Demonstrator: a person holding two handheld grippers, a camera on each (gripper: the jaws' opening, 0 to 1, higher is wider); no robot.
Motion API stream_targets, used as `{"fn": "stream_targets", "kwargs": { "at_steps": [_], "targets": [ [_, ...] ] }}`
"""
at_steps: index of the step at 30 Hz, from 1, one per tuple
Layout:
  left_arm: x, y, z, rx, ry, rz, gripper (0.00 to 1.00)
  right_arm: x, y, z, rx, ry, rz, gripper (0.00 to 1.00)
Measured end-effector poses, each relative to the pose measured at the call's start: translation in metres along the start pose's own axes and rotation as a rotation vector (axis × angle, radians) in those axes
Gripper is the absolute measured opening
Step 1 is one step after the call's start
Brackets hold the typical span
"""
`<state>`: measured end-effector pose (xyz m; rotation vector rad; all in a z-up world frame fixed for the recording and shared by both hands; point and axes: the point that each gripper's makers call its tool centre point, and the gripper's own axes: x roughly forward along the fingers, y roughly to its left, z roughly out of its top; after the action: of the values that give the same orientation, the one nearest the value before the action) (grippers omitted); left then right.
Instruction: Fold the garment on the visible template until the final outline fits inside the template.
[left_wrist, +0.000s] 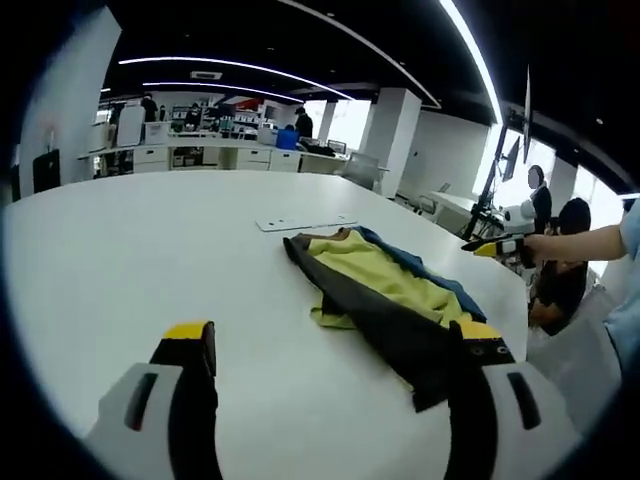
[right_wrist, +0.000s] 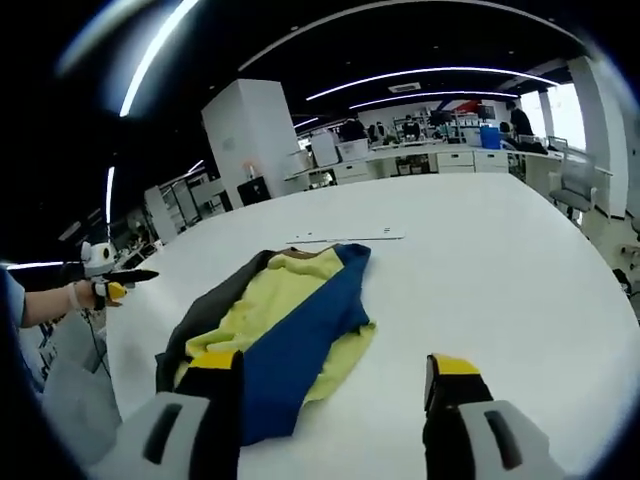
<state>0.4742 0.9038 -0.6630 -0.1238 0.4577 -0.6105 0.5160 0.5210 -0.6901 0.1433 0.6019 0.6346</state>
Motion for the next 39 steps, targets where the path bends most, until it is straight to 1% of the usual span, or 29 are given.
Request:
{"fn": "stream_targets", "kwargs": {
  "at_steps": [2,3,7,10,15,20,22,23,25,28,32,34,36,38,39],
  "targets": [
    [-0.002,-0.002,-0.004,-0.001,0.0,0.002,0.94,0.001,0.008,-0.01,-0.001,0.022,0.027,0.6],
    [-0.002,-0.002,-0.006,-0.004,0.002,0.001,0.94,0.001,0.01,-0.015,-0.006,0.038,0.028,0.58],
    [-0.005,-0.003,-0.013,-0.023,-0.002,0.003,0.94,0.005,0.02,-0.033,0.032,0.054,0.046,0.56],
    [-0.006,-0.004,-0.018,-0.032,0.002,0.004,0.94,0.008,0.028,-0.048,0.053,0.079,0.061,0.5],
    [-0.008,-0.006,-0.022,-0.039,0.007,0.0,0.94,0.013,0.034,-0.067,0.075,0.115,0.071,0.43],
    [-0.009,-0.007,-0.022,-0.04,0.009,-0.001,0.94,0.015,0.035,-0.069,0.117,0.11,0.072,0.36],
    [-0.009,-0.007,-0.023,-0.042,0.009,-0.001,0.93,0.017,0.033,-0.071,0.13,0.115,0.061,0.29],
    [-0.01,-0.007,-0.023,-0.044,0.008,0.0,0.94,0.017,0.032,-0.072,0.138,0.124,0.066,0.25],
    [-0.01,-0.008,-0.024,-0.043,0.01,-0.001,0.93,0.019,0.032,-0.073,0.155,0.119,0.074,0.19],
    [-0.01,-0.007,-0.025,-0.045,0.012,0.0,0.93,0.021,0.031,-0.076,0.176,0.124,0.074,0.18],
    [-0.011,-0.008,-0.028,-0.048,0.018,0.003,0.93,0.024,0.033,-0.082,0.2,0.143,0.085,0.15],
    [-0.012,-0.008,-0.029,-0.053,0.019,0.005,0.93,0.024,0.035,-0.083,0.226,0.151,0.091,0.07],
    [-0.012,-0.01,-0.029,-0.059,0.014,0.004,0.93,0.024,0.035,-0.08,0.246,0.143,0.096,0.0],
    [-0.013,-0.011,-0.029,-0.058,0.013,0.004,0.93,0.022,0.037,-0.076,0.264,0.133,0.11,0.0],
    [-0.013,-0.012,-0.03,-0.059,0.012,0.002,0.93,0.021,0.039,-0.074,0.26,0.132,0.129,0.0]
  ]
}}
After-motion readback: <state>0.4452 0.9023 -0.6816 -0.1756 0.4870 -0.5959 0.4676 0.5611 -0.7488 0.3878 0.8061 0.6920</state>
